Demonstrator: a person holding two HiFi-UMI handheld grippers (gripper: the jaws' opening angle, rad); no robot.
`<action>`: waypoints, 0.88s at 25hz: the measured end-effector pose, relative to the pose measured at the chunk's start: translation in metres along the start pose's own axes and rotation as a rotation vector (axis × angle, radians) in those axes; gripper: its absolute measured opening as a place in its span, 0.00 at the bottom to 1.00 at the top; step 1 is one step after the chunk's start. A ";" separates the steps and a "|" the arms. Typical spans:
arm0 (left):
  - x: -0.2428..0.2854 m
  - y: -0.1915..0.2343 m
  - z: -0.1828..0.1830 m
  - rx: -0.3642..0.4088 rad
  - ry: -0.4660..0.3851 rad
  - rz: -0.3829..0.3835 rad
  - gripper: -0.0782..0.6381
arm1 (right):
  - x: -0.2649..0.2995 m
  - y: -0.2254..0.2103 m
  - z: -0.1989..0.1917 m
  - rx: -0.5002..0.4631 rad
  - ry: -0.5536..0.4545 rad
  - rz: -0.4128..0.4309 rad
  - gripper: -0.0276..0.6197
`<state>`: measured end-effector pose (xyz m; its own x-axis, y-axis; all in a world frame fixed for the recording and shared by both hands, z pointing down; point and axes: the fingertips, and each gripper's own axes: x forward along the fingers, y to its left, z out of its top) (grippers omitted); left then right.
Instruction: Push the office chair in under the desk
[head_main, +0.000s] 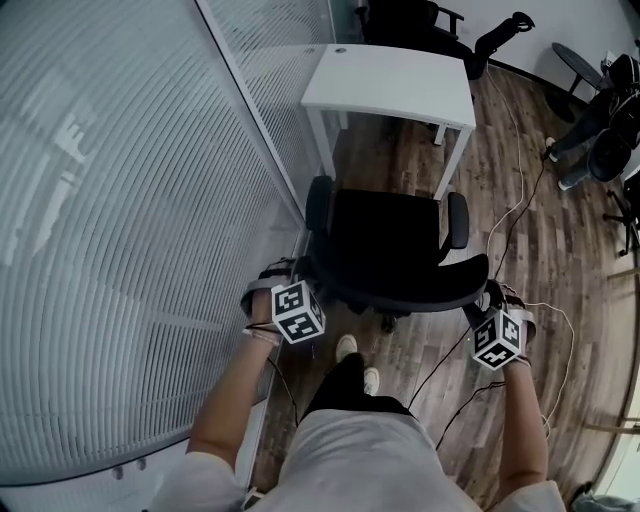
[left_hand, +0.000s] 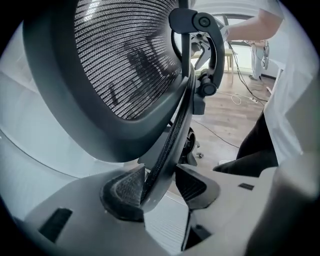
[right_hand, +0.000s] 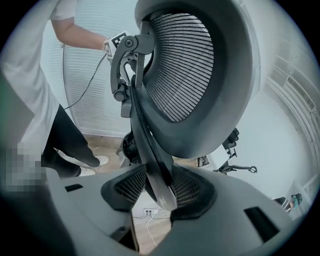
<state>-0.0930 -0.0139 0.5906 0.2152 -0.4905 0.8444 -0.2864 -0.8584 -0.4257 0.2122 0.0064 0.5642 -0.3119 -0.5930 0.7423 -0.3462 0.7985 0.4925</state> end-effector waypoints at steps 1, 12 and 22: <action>0.001 0.003 0.001 -0.001 0.000 0.001 0.39 | 0.001 -0.003 0.001 0.000 0.000 -0.001 0.30; 0.037 0.041 0.007 0.007 -0.007 -0.012 0.39 | 0.038 -0.039 -0.001 0.014 0.001 -0.002 0.30; 0.061 0.089 0.008 0.009 -0.014 -0.015 0.39 | 0.070 -0.077 0.011 0.019 0.006 0.002 0.30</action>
<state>-0.0977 -0.1219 0.6015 0.2327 -0.4796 0.8460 -0.2750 -0.8669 -0.4158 0.2069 -0.0973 0.5729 -0.3074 -0.5909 0.7459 -0.3620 0.7975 0.4826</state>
